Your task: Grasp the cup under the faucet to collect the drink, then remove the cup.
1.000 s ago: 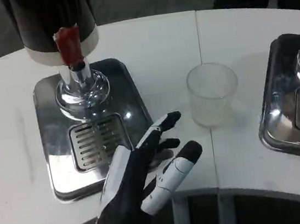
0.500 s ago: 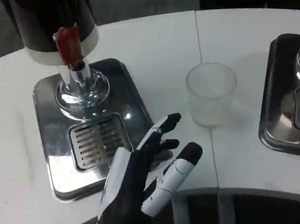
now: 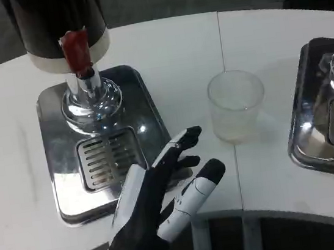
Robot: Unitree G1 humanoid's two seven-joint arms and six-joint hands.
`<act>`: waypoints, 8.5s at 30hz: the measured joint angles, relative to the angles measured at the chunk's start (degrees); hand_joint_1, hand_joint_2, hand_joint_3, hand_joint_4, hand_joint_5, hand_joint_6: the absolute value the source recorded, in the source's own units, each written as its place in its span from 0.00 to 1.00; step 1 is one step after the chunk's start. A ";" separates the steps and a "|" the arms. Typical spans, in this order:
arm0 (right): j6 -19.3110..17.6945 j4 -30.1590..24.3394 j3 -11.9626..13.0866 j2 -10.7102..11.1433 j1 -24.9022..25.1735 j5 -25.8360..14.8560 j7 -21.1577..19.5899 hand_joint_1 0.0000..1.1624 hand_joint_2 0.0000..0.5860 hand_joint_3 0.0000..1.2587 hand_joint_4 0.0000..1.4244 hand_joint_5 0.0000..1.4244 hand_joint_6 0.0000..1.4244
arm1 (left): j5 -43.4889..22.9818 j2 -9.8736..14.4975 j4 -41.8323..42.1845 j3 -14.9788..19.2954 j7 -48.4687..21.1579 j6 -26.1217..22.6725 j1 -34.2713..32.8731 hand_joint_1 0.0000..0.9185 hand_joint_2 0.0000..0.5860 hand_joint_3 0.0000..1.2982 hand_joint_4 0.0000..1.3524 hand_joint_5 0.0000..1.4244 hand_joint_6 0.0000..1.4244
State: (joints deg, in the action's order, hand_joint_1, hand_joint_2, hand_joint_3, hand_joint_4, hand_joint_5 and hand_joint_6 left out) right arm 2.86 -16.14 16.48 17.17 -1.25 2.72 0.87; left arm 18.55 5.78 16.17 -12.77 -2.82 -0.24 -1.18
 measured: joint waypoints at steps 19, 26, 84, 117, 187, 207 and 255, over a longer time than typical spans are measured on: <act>0.00 -0.55 0.15 -0.49 -1.29 -0.37 0.28 0.51 0.47 0.26 0.32 0.34 0.31 | -0.05 -0.08 0.95 -0.11 0.00 0.00 0.75 0.00 0.08 0.16 0.13 0.19 0.20; 0.17 -1.66 0.11 -0.49 -1.27 -0.38 0.40 0.51 0.47 0.26 0.32 0.34 0.31 | -0.26 -0.07 1.08 0.24 0.00 0.00 1.83 0.00 0.08 0.16 0.13 0.19 0.20; -0.84 8.94 -4.19 -1.96 6.96 2.91 -1.85 0.54 0.36 0.17 0.20 0.23 0.22 | -1.85 1.65 5.13 2.78 1.07 0.18 4.53 0.00 0.00 0.03 0.07 0.18 0.22; -26.52 54.82 -10.42 -4.08 33.00 7.14 -13.64 0.49 0.28 0.03 0.10 0.16 0.15 | 0.07 2.32 9.54 2.68 -0.17 -2.82 5.58 0.00 0.02 0.06 0.09 0.19 0.23; -35.18 81.52 -19.72 -5.35 49.56 12.96 -18.90 0.60 0.32 0.20 0.35 0.42 0.35 | 2.05 2.47 13.13 3.97 -1.03 -7.61 7.04 0.00 0.03 0.08 0.11 0.19 0.24; -35.29 78.08 -22.90 -4.09 47.02 19.49 -29.85 0.75 0.21 0.67 0.65 0.85 0.93 | 1.90 2.16 13.04 4.72 -1.04 -7.63 6.94 0.00 0.03 0.08 0.11 0.19 0.24; -26.49 56.09 -22.87 5.84 41.28 17.11 -4.51 0.70 0.18 0.68 0.67 0.86 0.94 | -0.26 1.18 8.99 3.28 -0.96 -4.31 5.84 0.00 0.04 0.08 0.12 0.20 0.24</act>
State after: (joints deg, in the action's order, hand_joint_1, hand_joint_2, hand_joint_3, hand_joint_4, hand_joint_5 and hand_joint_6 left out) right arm -23.63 39.95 -6.39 23.01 40.03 19.83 -3.64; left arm 18.28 6.96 25.16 -9.49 -3.78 -4.55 4.66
